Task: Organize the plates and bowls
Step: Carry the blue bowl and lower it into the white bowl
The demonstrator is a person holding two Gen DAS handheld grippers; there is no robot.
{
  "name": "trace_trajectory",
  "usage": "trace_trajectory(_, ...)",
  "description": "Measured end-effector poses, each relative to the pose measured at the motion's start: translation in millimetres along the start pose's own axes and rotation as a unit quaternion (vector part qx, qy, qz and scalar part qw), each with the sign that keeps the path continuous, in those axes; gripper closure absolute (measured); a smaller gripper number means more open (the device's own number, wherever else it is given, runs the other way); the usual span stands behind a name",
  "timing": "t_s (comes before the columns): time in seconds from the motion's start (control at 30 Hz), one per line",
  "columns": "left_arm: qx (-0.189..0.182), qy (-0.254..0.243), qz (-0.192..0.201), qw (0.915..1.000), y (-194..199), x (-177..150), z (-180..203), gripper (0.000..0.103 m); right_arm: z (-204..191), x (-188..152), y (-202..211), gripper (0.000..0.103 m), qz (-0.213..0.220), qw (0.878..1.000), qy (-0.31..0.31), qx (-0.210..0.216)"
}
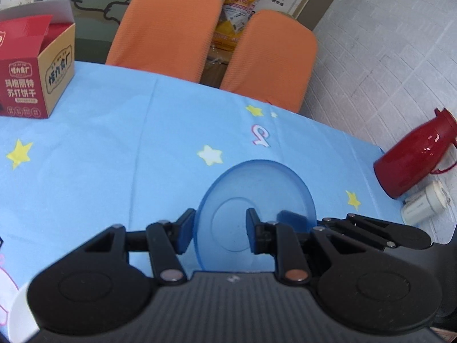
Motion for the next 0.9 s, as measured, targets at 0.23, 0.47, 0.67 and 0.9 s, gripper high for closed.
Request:
trace_trajectory(0.23,-0.022,-0.030,-0.004,0.9993,32.5,-55.1,46.3,0.082,3.0,-44.9,62.1,0.046,0.015,0.999,-0.016,-0.030)
trace_trajectory(0.47,-0.024,-0.053,-0.010,0.9982,45.8,-94.4,61.1,0.082,-0.9,-89.3,92.8,0.045,0.028,0.998,-0.042,-0.039)
trace_trajectory(0.67,-0.021,-0.061,-0.018,0.9978,38.4,-118.1,61.7,0.080,1.0,-115.5,95.8,0.045,0.027,0.997,-0.061,-0.033)
trace_trajectory(0.9,-0.006,-0.082,0.006,0.9966,32.9,-119.4,54.1,0.050,7.0,-126.9,90.0,0.040,0.041,0.996,-0.077,-0.033)
Point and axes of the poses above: each gripper's, at about its wrist camera, not at the fingertips, and y roughly against the way its jaws point, z to its right, x to its top, the point moved 9 cm from there along -y, roughly the way its jaws point, and after that the axes turned 3 degrees about z, right-handed, at the moved point
